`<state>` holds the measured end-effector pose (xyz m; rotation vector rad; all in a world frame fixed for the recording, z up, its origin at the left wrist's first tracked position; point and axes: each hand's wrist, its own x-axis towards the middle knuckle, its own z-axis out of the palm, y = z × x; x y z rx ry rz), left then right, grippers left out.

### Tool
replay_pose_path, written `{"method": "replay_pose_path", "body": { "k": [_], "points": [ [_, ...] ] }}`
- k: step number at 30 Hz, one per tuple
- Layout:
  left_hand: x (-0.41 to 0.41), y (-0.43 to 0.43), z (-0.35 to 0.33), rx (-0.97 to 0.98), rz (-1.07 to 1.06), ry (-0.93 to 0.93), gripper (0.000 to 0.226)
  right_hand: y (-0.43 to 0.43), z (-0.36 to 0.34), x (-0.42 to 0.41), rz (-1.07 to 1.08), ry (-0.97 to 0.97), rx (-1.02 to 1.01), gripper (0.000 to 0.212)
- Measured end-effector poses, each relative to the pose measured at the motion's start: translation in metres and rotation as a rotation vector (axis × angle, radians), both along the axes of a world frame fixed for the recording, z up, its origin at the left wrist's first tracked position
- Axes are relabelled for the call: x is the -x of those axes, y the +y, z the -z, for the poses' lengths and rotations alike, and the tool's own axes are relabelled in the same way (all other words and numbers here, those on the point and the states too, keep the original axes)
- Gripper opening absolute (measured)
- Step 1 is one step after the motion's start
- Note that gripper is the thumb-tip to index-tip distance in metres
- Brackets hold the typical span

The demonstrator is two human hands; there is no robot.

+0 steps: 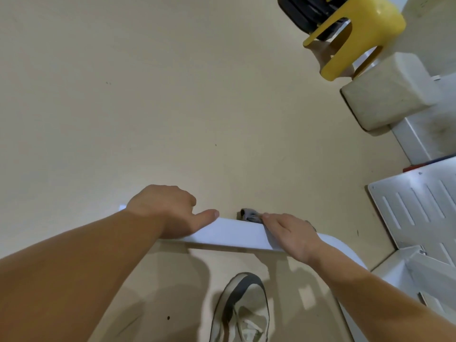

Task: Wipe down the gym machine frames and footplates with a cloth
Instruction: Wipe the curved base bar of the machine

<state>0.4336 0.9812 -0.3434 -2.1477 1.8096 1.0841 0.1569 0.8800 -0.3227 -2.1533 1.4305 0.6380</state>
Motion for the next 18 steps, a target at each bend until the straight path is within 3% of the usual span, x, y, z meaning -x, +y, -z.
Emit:
{"method": "replay_pose_path", "body": {
  "k": [4, 8, 11, 14, 18],
  "points": [
    [-0.002, -0.002, 0.006, 0.011, -0.013, 0.045, 0.072, -0.023, -0.005, 0.083, 0.054, 0.204, 0.082, 0.067],
    [0.000, -0.004, 0.008, 0.006, -0.031, 0.051, 0.070, -0.031, -0.017, 0.139, 0.379, 0.271, 0.064, 0.042],
    [0.002, -0.002, 0.008, 0.001, -0.045, 0.033, 0.073, -0.029, -0.003, 0.116, 0.255, 0.286, 0.130, 0.043],
    [0.002, -0.004, 0.007, 0.011, -0.036, 0.012, 0.077, -0.019, 0.004, 0.062, 0.058, 0.158, 0.155, 0.052],
    [0.000, -0.002, 0.010, 0.015, -0.030, 0.024, 0.080, -0.023, 0.001, 0.055, 0.094, 0.116, 0.069, 0.051]
  ]
}}
